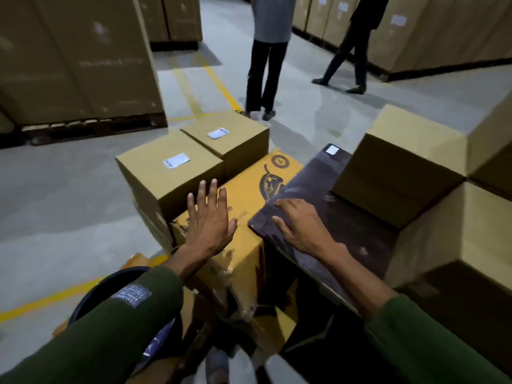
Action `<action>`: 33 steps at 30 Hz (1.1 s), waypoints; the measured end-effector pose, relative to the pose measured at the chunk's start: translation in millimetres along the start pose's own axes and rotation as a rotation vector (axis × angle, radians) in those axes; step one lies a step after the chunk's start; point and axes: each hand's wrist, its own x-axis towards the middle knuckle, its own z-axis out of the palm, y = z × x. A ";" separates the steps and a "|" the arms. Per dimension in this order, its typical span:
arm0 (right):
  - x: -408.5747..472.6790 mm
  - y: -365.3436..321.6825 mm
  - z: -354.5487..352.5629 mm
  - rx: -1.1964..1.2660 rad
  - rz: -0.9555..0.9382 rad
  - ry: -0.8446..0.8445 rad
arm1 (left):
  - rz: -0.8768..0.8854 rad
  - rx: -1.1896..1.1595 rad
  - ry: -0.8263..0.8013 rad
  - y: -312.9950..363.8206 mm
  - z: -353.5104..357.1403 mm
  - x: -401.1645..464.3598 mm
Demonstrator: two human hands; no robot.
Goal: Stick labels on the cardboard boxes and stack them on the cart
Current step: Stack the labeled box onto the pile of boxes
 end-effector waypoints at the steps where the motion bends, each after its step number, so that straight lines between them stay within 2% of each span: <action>1: 11.6 -6.2 6.4 0.018 -0.007 -0.032 | -0.022 -0.008 -0.012 -11.9 3.4 4.3; 7: 82.9 -38.2 51.4 0.060 -0.060 -0.183 | -0.132 -0.085 -0.074 -83.4 25.6 32.8; 13: 125.9 -53.1 76.2 0.074 -0.052 -0.255 | -0.244 -0.060 -0.118 -131.6 43.0 65.4; 18: 155.2 -55.5 90.4 0.053 -0.067 -0.302 | -0.259 -0.013 -0.164 -161.1 70.6 78.8; 27: 205.5 -66.6 114.9 0.000 -0.148 -0.261 | -0.260 0.022 -0.112 -176.8 88.5 53.4; 33: 248.4 -82.8 131.0 -0.098 -0.171 -0.315 | -0.284 0.031 -0.076 -190.2 91.5 35.0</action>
